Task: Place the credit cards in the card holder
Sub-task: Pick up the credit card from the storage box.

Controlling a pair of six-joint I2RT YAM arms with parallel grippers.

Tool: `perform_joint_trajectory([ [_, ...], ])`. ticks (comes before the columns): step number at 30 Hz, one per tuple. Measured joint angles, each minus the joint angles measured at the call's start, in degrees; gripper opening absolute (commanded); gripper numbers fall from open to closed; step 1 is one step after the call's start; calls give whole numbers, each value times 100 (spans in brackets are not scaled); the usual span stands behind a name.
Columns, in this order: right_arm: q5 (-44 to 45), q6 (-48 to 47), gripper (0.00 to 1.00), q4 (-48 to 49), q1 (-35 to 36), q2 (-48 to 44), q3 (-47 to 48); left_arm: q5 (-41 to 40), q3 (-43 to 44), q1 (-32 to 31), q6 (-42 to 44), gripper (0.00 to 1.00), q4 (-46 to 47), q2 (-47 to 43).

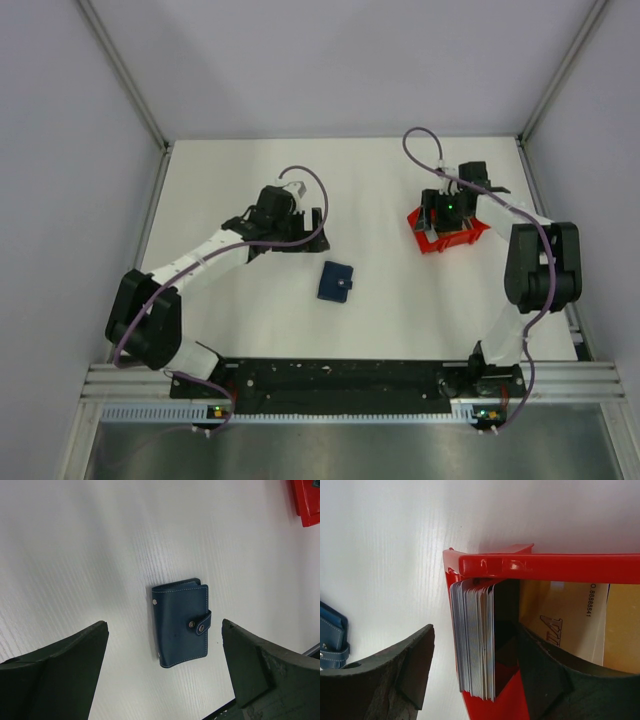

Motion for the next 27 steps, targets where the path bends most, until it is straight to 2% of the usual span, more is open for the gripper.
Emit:
perform_joint_trajectory([
  [15,-367,2,56,-9,0,-109,0,7,42,7,-2,98,0,52],
  [26,-496,33,32,-35,15,-129,0,9,42,7,-2,98,0,52],
  [27,-503,39,24,-37,15,-129,2,15,42,7,-2,98,0,52],
])
